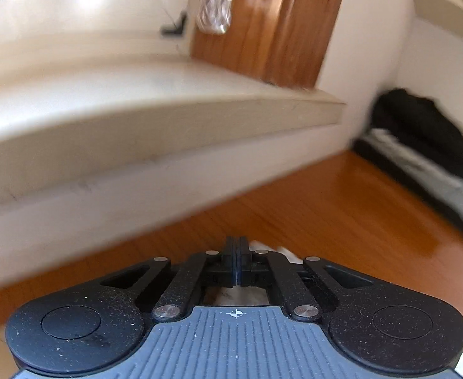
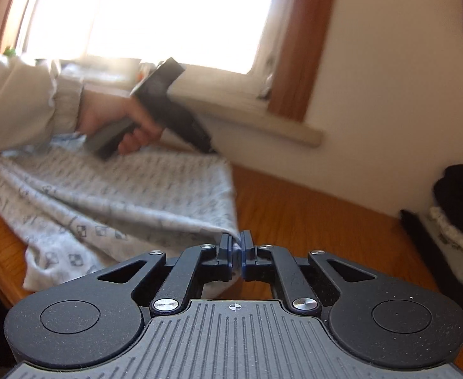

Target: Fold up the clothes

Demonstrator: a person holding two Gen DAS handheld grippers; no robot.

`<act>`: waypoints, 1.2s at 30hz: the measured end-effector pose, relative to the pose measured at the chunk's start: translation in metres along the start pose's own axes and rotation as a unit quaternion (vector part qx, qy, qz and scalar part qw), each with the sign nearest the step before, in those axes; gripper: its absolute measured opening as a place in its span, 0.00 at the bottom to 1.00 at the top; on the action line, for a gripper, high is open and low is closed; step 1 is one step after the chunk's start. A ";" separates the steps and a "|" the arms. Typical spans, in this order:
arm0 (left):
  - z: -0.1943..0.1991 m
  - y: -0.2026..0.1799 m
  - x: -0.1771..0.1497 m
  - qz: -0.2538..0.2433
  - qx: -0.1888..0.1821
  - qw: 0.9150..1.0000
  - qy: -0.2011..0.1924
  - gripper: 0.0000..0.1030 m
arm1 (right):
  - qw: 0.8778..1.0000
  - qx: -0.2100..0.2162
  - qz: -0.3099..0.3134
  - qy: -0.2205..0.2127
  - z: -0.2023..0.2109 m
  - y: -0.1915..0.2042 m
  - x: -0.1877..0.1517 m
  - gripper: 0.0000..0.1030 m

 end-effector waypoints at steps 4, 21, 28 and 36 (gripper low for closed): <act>-0.001 -0.012 0.004 -0.020 0.027 0.999 -0.010 0.00 | 0.999 0.007 -0.020 0.045 0.013 -0.010 -0.018 0.06; 0.024 -0.033 0.009 -0.089 -0.014 0.996 0.020 0.41 | 0.997 0.040 -0.071 -0.009 0.010 -0.007 0.001 0.15; 0.032 -0.017 -0.012 -0.083 -0.015 0.995 0.048 0.40 | 0.996 0.013 -0.077 0.047 -0.010 -0.016 -0.019 0.15; 0.057 0.002 -0.018 -0.074 -0.015 0.996 0.054 0.46 | 0.995 0.022 -0.088 0.044 -0.010 -0.020 -0.025 0.18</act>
Point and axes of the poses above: each gripper's, at about its wrist camera, not at the fingertips, and z roughly against the way its jaws point, y to its left, x to its top, the point moved 1 cm from there along -z, roughly the way its jaws point, and after that the axes turned 7 degrees about -z, right-handed, at the moved point
